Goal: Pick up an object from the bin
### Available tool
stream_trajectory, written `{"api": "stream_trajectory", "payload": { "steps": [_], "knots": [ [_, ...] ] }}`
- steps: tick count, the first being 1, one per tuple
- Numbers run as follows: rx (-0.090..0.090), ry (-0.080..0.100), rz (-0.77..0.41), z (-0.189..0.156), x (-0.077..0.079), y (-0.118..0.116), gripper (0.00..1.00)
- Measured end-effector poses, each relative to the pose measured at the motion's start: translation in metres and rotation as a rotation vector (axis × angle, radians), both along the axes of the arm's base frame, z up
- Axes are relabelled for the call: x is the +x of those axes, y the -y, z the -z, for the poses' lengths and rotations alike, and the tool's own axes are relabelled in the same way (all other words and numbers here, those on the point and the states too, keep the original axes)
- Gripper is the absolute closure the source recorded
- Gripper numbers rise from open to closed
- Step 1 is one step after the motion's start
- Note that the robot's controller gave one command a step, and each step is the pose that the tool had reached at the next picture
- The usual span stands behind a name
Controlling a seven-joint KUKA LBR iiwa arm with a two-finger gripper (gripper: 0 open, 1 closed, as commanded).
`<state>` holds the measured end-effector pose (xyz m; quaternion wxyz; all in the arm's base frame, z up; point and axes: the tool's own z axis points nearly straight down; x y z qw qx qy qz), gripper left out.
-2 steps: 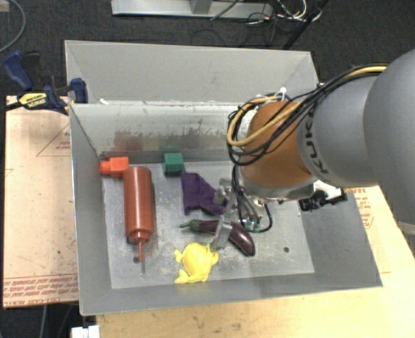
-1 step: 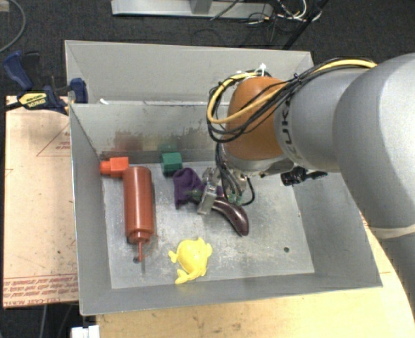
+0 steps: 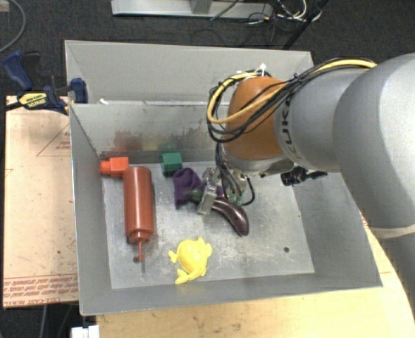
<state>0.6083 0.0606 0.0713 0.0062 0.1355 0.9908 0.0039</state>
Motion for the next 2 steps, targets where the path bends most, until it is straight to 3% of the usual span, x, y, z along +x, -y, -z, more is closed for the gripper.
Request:
{"api": "stream_trajectory", "payload": {
  "steps": [2],
  "knots": [
    [0.000,-0.005,0.000,-0.0129,-0.0016,0.0001,1.00]
  ]
}}
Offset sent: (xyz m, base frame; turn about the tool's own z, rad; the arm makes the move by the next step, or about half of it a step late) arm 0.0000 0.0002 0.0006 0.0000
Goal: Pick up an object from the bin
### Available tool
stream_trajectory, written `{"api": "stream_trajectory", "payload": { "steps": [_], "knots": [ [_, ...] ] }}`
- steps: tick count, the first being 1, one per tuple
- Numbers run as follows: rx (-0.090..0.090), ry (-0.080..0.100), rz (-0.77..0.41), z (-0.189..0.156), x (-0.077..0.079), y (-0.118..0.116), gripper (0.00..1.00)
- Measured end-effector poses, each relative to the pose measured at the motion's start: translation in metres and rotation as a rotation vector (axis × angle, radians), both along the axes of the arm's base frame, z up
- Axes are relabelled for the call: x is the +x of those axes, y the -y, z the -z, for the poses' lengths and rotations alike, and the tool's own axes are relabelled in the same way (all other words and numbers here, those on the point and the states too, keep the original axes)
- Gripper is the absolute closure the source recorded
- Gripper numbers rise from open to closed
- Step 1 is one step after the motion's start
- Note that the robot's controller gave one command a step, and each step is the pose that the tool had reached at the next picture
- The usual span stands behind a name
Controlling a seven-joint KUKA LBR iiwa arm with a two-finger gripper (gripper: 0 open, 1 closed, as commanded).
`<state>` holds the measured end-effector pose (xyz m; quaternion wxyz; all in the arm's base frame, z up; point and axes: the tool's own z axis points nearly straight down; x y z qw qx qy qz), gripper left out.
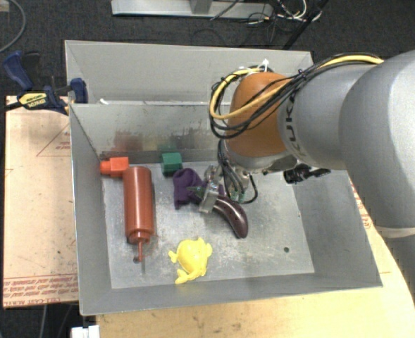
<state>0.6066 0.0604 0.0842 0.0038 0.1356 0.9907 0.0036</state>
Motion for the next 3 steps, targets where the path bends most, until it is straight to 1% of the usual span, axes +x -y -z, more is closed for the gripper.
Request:
{"api": "stream_trajectory", "payload": {
  "steps": [1,2,3],
  "knots": [
    [0.000,-0.002,0.000,-0.012,-0.001,0.000,1.00],
    [0.001,0.002,0.000,-0.026,0.000,0.000,1.00],
    [0.001,0.002,0.000,-0.034,0.001,0.000,1.00]
  ]
}}
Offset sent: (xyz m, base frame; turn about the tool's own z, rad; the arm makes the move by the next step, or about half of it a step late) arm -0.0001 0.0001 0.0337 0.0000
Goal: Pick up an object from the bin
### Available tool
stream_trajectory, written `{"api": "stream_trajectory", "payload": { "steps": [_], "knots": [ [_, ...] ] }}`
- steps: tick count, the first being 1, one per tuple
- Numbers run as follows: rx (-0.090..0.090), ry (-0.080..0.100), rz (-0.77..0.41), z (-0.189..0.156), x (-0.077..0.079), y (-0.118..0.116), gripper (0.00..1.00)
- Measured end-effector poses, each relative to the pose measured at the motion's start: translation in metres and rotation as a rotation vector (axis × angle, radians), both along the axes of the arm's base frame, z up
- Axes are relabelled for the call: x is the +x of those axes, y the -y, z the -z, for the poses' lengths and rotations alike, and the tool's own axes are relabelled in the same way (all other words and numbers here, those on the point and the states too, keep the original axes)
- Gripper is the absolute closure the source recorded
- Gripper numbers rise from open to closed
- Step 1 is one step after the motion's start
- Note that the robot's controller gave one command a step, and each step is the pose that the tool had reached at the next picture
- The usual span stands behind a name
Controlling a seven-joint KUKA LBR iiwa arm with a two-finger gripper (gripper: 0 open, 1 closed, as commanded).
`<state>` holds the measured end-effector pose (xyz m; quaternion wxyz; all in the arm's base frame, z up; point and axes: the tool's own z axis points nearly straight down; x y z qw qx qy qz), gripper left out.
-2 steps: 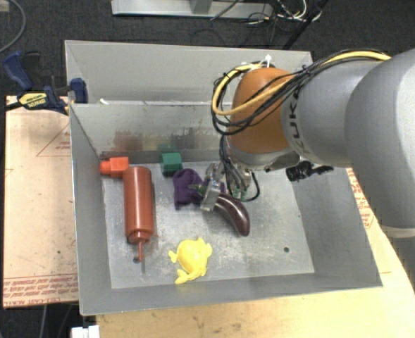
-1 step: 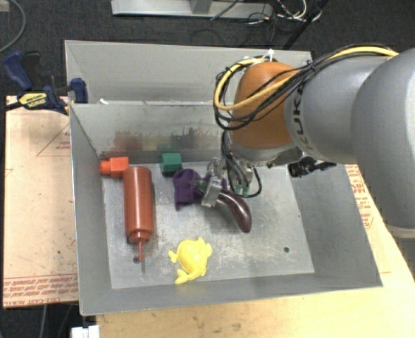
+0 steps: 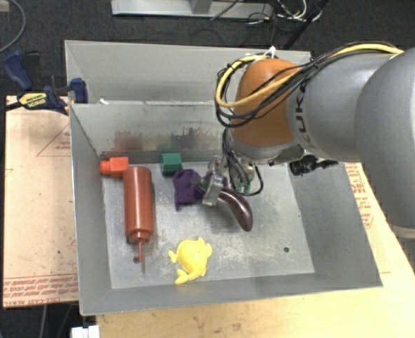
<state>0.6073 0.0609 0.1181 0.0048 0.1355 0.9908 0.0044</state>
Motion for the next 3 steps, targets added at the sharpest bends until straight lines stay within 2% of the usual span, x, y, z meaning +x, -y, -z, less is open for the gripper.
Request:
{"api": "stream_trajectory", "payload": {
  "steps": [1,3],
  "knots": [
    [0.000,-0.005,0.000,-0.012,-0.001,0.000,1.00],
    [0.001,0.002,-0.001,-0.040,0.000,0.000,1.00]
  ]
}}
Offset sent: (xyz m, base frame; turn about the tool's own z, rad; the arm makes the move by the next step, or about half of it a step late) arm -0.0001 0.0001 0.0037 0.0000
